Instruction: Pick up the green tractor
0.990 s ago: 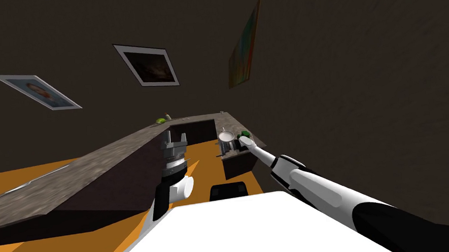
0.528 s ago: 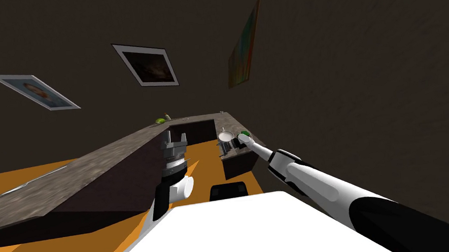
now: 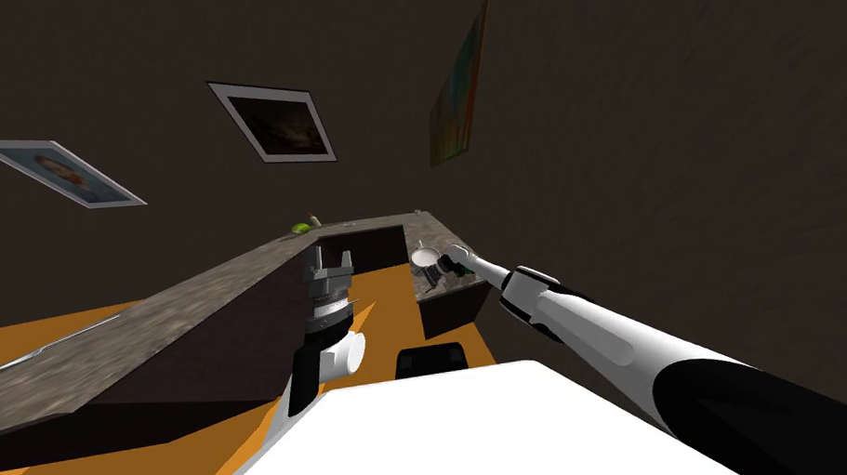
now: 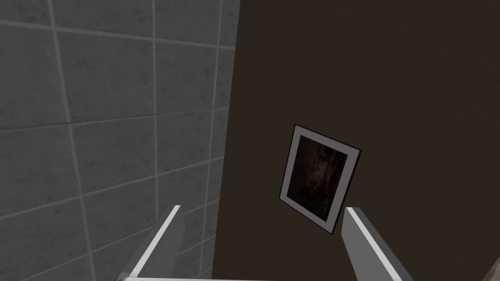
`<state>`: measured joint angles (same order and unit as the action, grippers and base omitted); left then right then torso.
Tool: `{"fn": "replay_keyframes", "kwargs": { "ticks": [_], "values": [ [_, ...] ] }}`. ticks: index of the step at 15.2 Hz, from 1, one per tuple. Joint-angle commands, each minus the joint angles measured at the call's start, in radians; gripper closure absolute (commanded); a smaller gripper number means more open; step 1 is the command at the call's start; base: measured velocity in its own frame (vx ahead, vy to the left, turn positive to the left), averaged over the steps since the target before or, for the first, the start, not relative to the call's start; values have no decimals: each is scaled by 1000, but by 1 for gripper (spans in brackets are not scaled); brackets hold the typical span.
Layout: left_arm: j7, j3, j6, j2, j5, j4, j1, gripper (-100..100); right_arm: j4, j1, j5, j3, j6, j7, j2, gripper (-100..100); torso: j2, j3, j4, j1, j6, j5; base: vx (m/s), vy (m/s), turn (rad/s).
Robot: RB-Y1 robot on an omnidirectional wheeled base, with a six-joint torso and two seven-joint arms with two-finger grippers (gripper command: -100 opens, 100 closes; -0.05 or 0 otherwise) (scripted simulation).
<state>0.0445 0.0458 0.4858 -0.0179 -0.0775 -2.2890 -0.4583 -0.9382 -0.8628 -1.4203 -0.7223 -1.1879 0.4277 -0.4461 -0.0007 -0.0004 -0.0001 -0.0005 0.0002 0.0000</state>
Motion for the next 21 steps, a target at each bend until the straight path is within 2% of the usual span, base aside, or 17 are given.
{"fn": "replay_keyframes", "kwargs": {
  "ticks": [1, 2, 3, 4, 5, 7, 8, 10, 13, 14, 15, 16, 17, 18, 19, 20, 21],
  "values": [
    [0, 0, 0, 0, 0, 0, 0, 0, 45, -50, -50, -22, -22, 8, -5, -100, 0, 0, 0, 0, 0, 0, 4, -5, -13],
    [0, 0, 0, 0, 0, 0, 0, 0, 45, -50, -52, -22, -22, 8, -5, -100, 0, 0, 0, 0, 0, 0, 0, 0, 0],
    [0, 0, 0, 0, 0, 0, 0, 0, 83, -86, -89, -49, -51, 23, -11, -100, 0, 0, 0, 0, 0, 0, 0, 0, 0],
    [0, 0, 0, 0, 0, 0, 0, 0, 98, -103, -103, -49, -51, 23, -11, -100, 0, 0, 0, 0, 0, 0, 0, 0, 0],
    [0, 0, 0, 0, 0, 0, 0, 0, 130, -128, -129, -75, -79, 38, -17, -100, 0, 0, 0, 0, 0, 0, 4, -6, -13],
    [0, 0, 0, 0, 0, 0, 0, 0, 149, -154, -152, -75, -79, 38, -17, -100, 0, 0, 0, 0, 0, 0, 2, -3, -8],
    [0, 0, 0, 0, 0, 0, 0, 0, 182, -188, -190, -100, -105, 52, -22, -100, 0, 0, 0, 0, 0, 0, 0, 0, 0],
    [0, 0, 0, 0, 0, 0, 0, 0, 226, -229, -229, -123, -130, 66, -27, -100, 0, 0, 0, 0, 0, 0, 2, -3, -6],
    [0, 0, 0, 0, 0, 0, 0, 0, 244, -248, -243, -123, -130, 66, -27, -100, 0, 0, 0, 0, 0, 0, 1, -2, -5],
    [0, 0, 0, 0, 0, 0, 0, 0, 279, -290, -284, -145, -153, 78, -31, -100, 0, 0, 0, 0, 0, 0, 0, 0, 0],
    [0, 0, 0, 0, 0, 0, 0, 0, 287, -290, -284, -145, -153, 78, -31, -100, 0, 0, 0, 0, 0, 0, 0, 0, 0],
    [0, 0, 0, 0, 0, 0, 0, 0, 327, -330, -317, -165, -175, 90, -34, -100, 0, 0, 0, 0, 0, 0, 0, 0, 0],
    [0, 0, 0, 0, 0, 0, 0, 0, 327, -330, -322, -165, -175, 90, -34, -100, 0, 0, 0, 0, 0, 0, 4, -5, -11],
    [0, 0, 0, 0, 0, 0, 0, 0, 364, -362, -354, -183, -194, 101, -37, -100, 1, 0, 0, 0, 0, 0, 3, -6, -16],
    [0, 0, 0, 0, 0, 0, 0, 0, 364, -366, -356, -183, -194, 101, -37, -100, 0, 0, 0, 0, 0, 0, 3, -6, -8],
    [0, 0, 0, 0, 0, 0, 0, 0, 397, -398, -387, -199, -212, 110, -40, -100, 1, 0, 0, 0, 0, 0, 3, -5, -6],
    [0, 0, 0, 0, 0, 0, 0, 0, 397, -398, -387, -199, -212, 110, -40, -100, 1, 0, 0, 0, 0, 0, 3, -5, -7]
  ]
}}
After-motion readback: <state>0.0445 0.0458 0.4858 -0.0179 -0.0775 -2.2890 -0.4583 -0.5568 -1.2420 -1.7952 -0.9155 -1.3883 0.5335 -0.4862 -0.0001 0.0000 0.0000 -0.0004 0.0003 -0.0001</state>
